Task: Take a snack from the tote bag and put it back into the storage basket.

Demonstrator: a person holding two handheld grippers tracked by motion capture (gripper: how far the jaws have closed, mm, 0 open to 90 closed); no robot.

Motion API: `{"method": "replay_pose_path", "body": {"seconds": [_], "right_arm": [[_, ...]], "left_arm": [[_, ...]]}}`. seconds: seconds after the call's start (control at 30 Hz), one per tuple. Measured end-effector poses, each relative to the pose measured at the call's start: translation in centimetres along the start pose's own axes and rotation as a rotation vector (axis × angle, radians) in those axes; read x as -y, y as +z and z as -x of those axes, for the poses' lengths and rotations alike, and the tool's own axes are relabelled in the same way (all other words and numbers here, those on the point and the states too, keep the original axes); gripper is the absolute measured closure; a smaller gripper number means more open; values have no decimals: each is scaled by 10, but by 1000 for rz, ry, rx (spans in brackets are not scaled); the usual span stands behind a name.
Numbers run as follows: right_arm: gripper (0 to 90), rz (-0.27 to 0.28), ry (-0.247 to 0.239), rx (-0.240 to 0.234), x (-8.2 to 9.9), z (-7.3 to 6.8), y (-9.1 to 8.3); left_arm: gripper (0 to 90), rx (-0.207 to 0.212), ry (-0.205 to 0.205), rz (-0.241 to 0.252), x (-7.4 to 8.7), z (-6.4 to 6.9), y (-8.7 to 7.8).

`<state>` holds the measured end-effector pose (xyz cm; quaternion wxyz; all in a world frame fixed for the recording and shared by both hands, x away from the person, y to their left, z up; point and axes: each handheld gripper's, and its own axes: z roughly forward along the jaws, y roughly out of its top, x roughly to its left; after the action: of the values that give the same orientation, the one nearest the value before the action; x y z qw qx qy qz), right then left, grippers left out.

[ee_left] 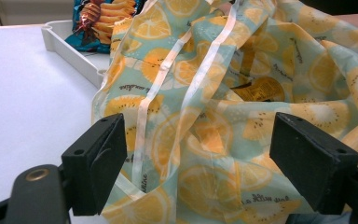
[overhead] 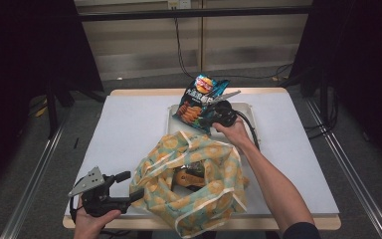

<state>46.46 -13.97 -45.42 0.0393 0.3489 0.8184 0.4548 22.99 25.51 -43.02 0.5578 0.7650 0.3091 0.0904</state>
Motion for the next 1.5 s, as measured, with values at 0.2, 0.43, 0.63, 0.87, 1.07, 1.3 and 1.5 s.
{"method": "replay_pose_path", "body": {"seconds": [0.2, 0.43, 0.63, 0.87, 1.07, 1.3, 1.5], "right_arm": [[900, -64, -28, 9, -5, 0, 9], [900, -92, -6, 51, -2, 11, 4], [900, -92, 30, 101, 1, 22, 2], [900, -71, 55, 146, 2, 28, 7], [900, -77, 52, 133, -3, 24, 16], [900, -65, 42, 113, -7, 18, 23], [900, -37, 29, 93, -6, 10, 11]], "left_arm": [[186, 4, 4, 5, 0, 0, 0], [186, 9, 6, 8, 0, 0, 0], [186, -7, -2, 7, 0, 0, 0], [186, -6, 5, 6, 0, 0, -1], [186, 5, 0, 13, 0, -1, -1], [186, -9, 3, 5, 0, 0, -2], [186, 6, 7, 7, 0, 1, 0]]}}
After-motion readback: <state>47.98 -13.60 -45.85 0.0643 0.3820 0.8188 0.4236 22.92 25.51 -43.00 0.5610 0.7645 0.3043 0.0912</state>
